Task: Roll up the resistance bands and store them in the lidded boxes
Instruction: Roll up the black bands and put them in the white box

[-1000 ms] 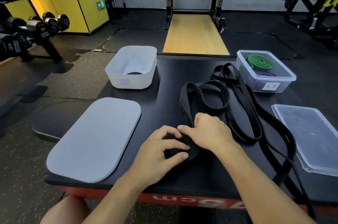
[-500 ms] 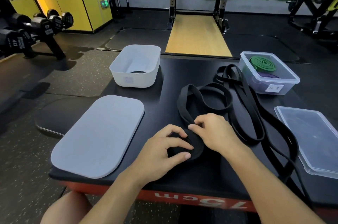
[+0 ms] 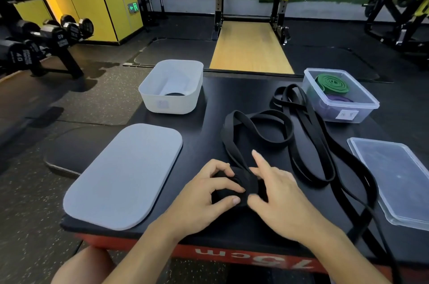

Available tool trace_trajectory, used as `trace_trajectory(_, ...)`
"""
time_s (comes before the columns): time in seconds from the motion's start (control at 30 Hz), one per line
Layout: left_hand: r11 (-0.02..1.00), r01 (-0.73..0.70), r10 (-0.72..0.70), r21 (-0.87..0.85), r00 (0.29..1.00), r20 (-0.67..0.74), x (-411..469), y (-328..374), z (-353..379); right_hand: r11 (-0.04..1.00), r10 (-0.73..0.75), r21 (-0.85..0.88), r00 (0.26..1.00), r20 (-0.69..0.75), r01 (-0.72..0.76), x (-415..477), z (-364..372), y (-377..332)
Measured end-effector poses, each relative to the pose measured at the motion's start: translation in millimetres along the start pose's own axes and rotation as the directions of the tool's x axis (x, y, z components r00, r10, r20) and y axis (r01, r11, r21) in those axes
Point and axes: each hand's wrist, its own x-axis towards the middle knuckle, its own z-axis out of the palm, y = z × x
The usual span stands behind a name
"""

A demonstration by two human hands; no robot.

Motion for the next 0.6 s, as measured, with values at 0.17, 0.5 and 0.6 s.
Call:
trace_trajectory(0.17,1.0,0.007,-0.007,-0.002,1.0,0.017,-0.8,0.5,-1.2,0.978,-0.081,-0.184,0.993,0.087,0.096,-10.1,12.4,4.3)
trace_trajectory(0.5,0.999,0.017,-0.018,-0.037,0.999,-0.028,-2.2,2.9,1.6,0.999,-0.034,-0.031,0.981,-0.189,0.029,-3.9,34.0,2.3)
trace_trajectory(0.6,0.995,0.087,-0.079,0.05,0.985,-0.15,-4.3,7.5,3.2,1.0,0.008,-0.02,0.973,-0.232,-0.013,-7.6,38.1,-9.0)
